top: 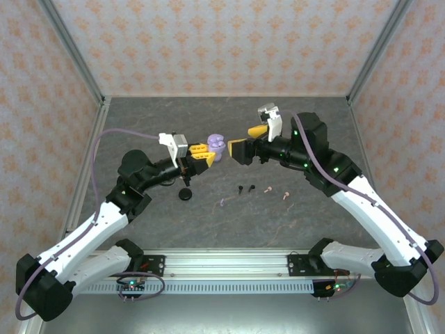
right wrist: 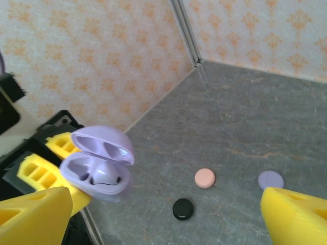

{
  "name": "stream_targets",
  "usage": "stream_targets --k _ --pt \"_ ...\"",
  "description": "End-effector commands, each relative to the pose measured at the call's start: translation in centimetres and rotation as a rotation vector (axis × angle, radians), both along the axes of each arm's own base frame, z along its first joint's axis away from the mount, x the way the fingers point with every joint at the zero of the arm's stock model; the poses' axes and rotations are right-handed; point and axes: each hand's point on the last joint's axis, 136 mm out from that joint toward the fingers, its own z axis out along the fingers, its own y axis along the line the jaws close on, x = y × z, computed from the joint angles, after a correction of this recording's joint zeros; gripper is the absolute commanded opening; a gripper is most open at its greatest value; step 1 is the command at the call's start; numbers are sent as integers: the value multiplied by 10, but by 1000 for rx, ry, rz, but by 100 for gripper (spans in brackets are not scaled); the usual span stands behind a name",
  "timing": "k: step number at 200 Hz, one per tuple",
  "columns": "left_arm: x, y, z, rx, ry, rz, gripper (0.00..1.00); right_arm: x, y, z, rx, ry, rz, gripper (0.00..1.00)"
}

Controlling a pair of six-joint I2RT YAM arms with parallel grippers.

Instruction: Insert the wireless bluetooth earbuds into the charging case

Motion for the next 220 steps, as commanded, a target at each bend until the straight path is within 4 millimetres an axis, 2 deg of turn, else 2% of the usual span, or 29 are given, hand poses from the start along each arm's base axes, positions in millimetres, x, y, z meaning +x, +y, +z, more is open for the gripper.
stream_targets --k 1,40,63,66,91,118,144,191,220 --pt "-1 2 20 -45 -48 24 0 9 -4 -14 -23 41 -52 95" --pt "17 23 12 -32 -43 199 0 29 -26 -66 -156 165 -231 96" --pt "18 32 6 -23 -41 254 0 31 -29 -100 -190 281 -285 96" --pt "17 33 5 -19 -41 257 0 33 -26 -113 -206 320 -291 96" --pt "10 39 -4 12 -26 264 0 33 -24 -161 -264 485 -354 94" --pt "-1 51 -14 40 -16 293 0 25 -15 -211 -425 601 -384 89" --pt "-13 63 -24 60 -11 325 0 16 3 -248 -581 639 -375 88" --pt "-31 77 -33 81 -25 342 0 1 41 -302 -755 699 -315 85" --pt "-35 78 -36 94 -31 338 0 -4 51 -324 -835 718 -293 78"
